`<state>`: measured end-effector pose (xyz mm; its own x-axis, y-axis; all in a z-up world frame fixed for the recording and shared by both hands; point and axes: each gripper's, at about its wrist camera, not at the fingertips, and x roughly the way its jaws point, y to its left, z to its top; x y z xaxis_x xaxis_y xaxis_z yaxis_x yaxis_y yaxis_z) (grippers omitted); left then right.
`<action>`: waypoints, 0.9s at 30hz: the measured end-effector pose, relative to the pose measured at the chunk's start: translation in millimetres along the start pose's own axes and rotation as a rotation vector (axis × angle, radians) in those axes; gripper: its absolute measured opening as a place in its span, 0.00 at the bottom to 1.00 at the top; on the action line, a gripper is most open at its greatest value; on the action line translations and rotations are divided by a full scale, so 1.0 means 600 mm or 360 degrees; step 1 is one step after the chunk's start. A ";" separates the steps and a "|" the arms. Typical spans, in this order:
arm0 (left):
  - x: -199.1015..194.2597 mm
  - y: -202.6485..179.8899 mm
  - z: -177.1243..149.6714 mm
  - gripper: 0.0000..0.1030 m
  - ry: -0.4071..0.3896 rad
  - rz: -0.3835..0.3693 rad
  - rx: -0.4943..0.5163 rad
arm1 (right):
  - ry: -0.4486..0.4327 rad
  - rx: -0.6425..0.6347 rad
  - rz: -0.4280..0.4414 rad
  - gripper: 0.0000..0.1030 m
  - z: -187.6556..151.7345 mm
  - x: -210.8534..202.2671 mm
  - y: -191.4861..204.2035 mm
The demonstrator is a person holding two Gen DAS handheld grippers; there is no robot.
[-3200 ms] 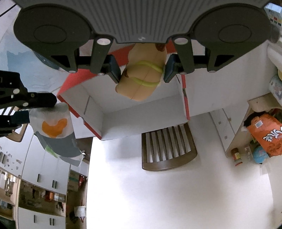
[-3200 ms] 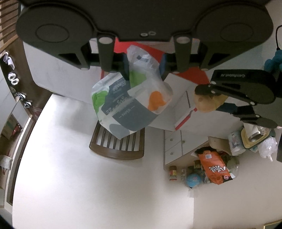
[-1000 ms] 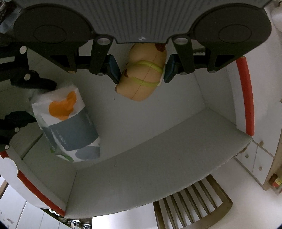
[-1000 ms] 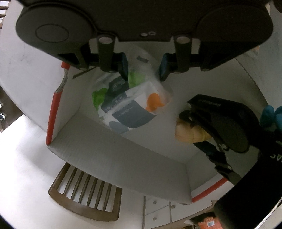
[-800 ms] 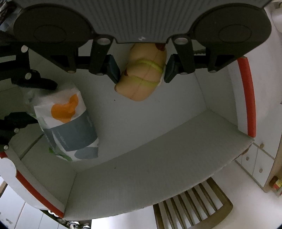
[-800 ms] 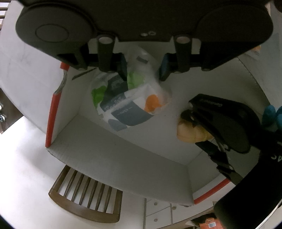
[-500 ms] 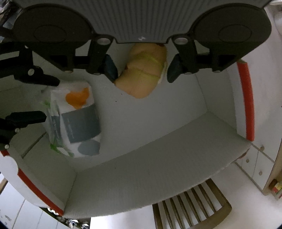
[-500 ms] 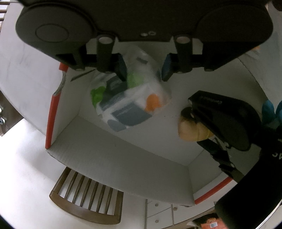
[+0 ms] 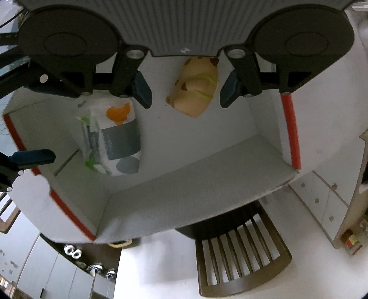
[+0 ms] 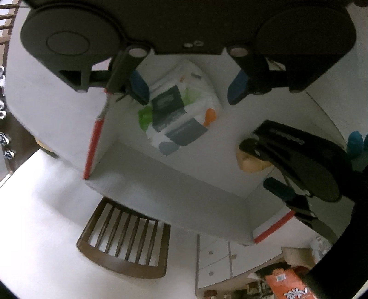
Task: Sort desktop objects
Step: 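Lower both held items into the red box and open both tools, then withdraw both open tools from the box back over the table items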
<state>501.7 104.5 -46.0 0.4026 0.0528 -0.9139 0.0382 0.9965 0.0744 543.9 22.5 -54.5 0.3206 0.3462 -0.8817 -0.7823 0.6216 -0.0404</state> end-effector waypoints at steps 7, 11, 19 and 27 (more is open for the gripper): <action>-0.052 -0.005 0.001 0.62 -0.0081 -0.0008 -0.0009 | -0.0069 0.0044 0.0002 0.72 -0.007 -0.047 -0.008; -0.082 -0.012 -0.013 0.62 -0.0115 0.0000 -0.0017 | -0.0098 0.0059 0.0002 0.72 -0.017 -0.076 -0.003; -0.162 -0.017 -0.051 0.62 -0.0215 -0.0037 -0.0069 | -0.0160 0.0076 -0.0012 0.72 -0.030 -0.133 0.012; -0.213 -0.025 -0.096 0.62 -0.0299 -0.0068 -0.0127 | -0.0212 0.0103 -0.0021 0.72 -0.056 -0.188 0.033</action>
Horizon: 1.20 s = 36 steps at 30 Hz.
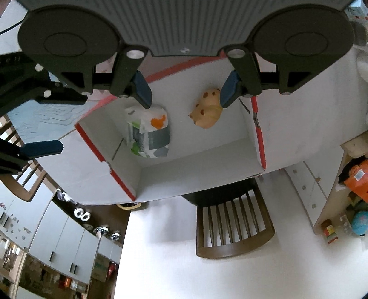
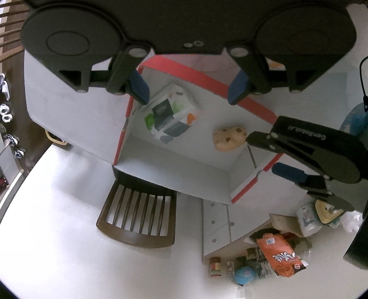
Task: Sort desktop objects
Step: 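Withdraw both open tools from the box back over the table items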
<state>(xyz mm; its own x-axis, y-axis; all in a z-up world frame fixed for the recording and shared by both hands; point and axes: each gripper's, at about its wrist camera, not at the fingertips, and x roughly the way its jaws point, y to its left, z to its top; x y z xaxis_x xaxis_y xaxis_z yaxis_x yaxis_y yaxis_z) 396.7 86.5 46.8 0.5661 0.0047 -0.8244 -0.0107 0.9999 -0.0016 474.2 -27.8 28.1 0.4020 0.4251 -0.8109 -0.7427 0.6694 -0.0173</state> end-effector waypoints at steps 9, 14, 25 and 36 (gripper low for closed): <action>-0.038 -0.018 -0.041 0.66 -0.0055 -0.0049 0.0011 | -0.0041 0.0053 0.0000 0.75 -0.025 -0.049 0.021; -0.061 -0.022 -0.061 0.66 -0.0078 -0.0066 0.0014 | -0.0039 0.0051 0.0003 0.76 -0.046 -0.070 0.044; -0.120 -0.019 -0.113 0.66 -0.0152 -0.0090 0.0012 | -0.0086 0.0121 -0.0006 0.76 -0.088 -0.126 0.086; -0.153 -0.040 -0.175 0.71 -0.0210 -0.0156 0.0085 | -0.0173 0.0197 -0.0044 0.77 -0.134 -0.179 0.131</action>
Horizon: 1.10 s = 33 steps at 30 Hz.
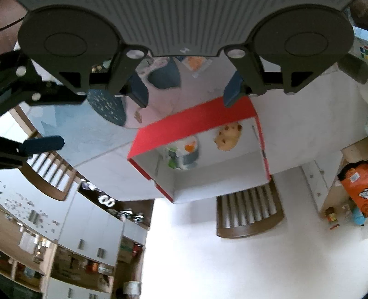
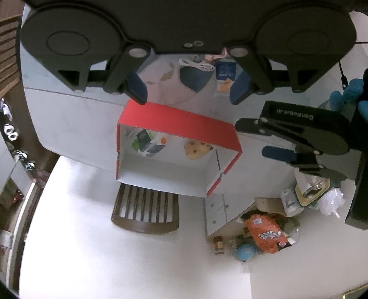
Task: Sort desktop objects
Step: 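Withdraw both open tools from the box back over the table items, then grasp the clear printed plastic packet with the right tool while the left tool approaches the silver foil bag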
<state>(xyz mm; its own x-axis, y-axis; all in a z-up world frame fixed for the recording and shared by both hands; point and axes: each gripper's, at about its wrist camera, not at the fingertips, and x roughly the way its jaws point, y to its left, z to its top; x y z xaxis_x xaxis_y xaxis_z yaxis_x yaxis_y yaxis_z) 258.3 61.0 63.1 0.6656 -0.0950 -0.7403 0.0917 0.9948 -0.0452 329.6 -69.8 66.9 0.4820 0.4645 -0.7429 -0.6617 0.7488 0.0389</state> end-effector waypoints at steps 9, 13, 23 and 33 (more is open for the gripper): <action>-0.019 -0.024 -0.051 0.74 -0.0033 -0.0029 0.0082 | -0.0065 0.0050 -0.0044 0.83 -0.053 -0.030 0.023; -0.027 -0.027 -0.069 0.78 -0.0035 -0.0037 0.0088 | -0.0076 0.0075 -0.0072 0.84 -0.074 -0.036 0.037; -0.038 -0.028 -0.107 0.91 -0.0054 -0.0069 0.0114 | -0.0131 0.0169 -0.0109 0.91 -0.117 -0.045 0.060; -0.042 -0.020 -0.143 1.00 -0.0075 -0.0066 0.0140 | -0.0150 0.0260 -0.0180 1.00 -0.163 -0.048 0.074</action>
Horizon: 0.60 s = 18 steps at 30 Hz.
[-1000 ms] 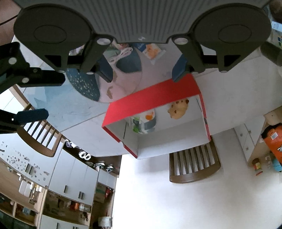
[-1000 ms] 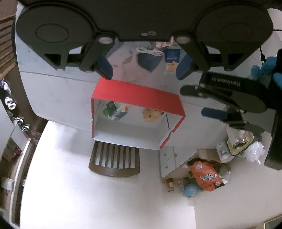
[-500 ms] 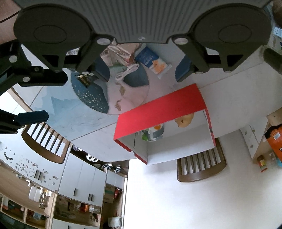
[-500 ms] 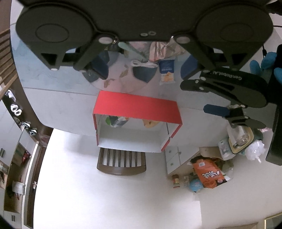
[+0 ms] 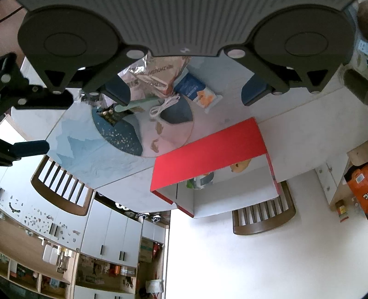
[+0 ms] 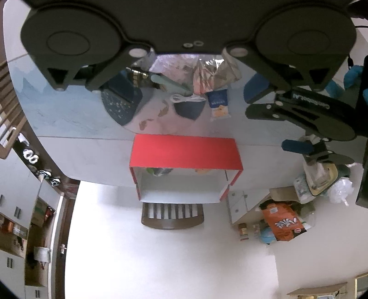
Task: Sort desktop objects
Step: 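Grasp the clear printed plastic packet with the right tool while the left tool approaches the silver foil bag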
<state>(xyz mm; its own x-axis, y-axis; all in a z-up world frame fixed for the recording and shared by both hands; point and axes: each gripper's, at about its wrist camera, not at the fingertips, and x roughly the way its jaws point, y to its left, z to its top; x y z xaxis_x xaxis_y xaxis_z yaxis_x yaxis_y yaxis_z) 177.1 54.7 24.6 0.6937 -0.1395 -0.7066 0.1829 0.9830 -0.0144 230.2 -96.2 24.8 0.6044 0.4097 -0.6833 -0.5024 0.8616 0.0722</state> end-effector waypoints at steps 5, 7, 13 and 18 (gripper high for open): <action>-0.003 -0.002 -0.021 1.00 -0.0033 -0.0009 0.0036 | -0.0003 0.0046 -0.0053 1.00 -0.020 -0.003 -0.001; -0.003 -0.004 -0.030 1.00 -0.0047 -0.0014 0.0049 | -0.0007 0.0070 -0.0075 1.00 -0.028 -0.004 -0.003; 0.010 -0.017 -0.059 1.00 -0.0047 -0.0037 0.0130 | -0.0006 0.0137 -0.0127 1.00 -0.061 -0.005 -0.014; 0.027 -0.025 -0.078 1.00 -0.0033 -0.0085 0.0179 | 0.0029 0.0173 -0.0153 0.99 -0.091 0.005 -0.017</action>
<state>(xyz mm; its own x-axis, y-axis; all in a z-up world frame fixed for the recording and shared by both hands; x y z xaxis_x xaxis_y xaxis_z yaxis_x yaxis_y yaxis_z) 152.8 43.1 -19.9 0.6948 -0.1951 -0.6922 0.2963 0.9547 0.0284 203.6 -120.2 -17.4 0.6346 0.3187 -0.7040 -0.3722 0.9244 0.0829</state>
